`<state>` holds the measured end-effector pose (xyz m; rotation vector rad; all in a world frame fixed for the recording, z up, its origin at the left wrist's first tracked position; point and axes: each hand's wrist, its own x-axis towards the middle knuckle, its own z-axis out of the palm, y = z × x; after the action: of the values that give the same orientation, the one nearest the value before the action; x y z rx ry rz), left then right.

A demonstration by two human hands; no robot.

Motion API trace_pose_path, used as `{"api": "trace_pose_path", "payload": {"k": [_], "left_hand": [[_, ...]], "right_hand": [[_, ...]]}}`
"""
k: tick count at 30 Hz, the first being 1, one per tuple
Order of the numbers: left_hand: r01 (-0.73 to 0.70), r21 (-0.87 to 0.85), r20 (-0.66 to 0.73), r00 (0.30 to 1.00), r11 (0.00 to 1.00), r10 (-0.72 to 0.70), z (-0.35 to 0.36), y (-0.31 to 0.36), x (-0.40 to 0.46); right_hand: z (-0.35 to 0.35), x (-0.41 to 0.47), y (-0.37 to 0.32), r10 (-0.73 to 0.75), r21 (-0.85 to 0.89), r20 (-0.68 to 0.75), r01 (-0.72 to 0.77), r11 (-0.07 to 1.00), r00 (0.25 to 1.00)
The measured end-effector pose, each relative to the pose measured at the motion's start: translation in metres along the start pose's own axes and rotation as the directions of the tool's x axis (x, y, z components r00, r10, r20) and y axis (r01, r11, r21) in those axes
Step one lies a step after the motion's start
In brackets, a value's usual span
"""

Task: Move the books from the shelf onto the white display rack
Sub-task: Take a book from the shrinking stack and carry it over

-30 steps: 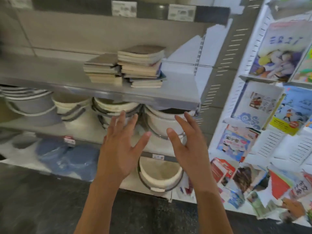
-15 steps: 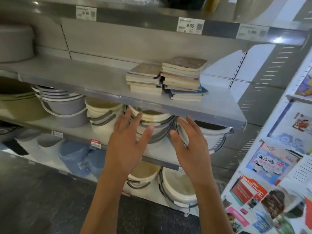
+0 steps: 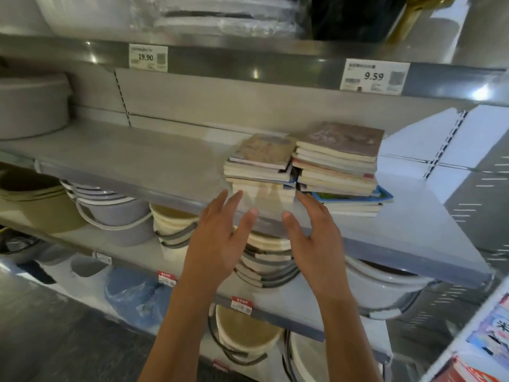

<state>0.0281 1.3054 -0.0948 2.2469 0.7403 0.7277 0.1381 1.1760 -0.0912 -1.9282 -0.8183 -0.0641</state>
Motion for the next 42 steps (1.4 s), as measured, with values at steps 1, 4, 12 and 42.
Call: {"api": "trace_pose_path", "payload": {"k": [1, 4, 12, 42], "left_hand": [[0.009, -0.012, 0.011, 1.000, 1.000, -0.009, 0.001, -0.004, 0.010], [0.026, -0.039, 0.029, 0.999, 0.999, -0.025, 0.004, -0.014, 0.037], [0.011, -0.055, 0.059, 0.998, 0.998, -0.008, 0.003, -0.041, 0.121], [0.015, -0.273, 0.107, 0.994, 0.962, 0.015, 0.018, -0.075, 0.199]], "right_hand": [[0.005, 0.009, 0.001, 0.008, -0.003, -0.002, -0.008, 1.000, 1.000], [0.021, 0.032, 0.004, 0.040, -0.013, -0.004, -0.040, 0.999, 0.999], [0.063, 0.093, 0.008, 0.108, -0.078, -0.080, -0.114, 0.990, 0.991], [0.140, 0.140, 0.004, 0.230, -0.232, -0.411, -0.345, 0.909, 0.882]]}}
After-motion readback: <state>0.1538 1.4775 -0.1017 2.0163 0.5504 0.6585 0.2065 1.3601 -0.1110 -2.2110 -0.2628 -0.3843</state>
